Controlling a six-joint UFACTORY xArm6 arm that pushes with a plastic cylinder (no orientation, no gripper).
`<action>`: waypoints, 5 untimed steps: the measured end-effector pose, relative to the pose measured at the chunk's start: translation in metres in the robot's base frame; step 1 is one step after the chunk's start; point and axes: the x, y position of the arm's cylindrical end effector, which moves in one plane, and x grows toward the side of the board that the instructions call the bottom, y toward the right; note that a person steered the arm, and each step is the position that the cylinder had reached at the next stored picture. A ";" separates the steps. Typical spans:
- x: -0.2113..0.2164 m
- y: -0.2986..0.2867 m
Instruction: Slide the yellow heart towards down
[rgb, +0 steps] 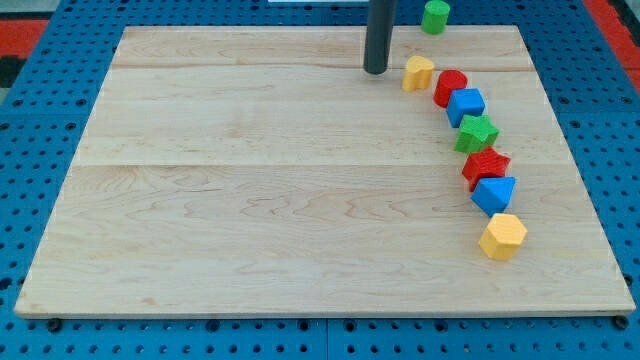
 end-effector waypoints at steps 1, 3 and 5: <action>-0.026 -0.009; -0.076 0.080; -0.001 0.016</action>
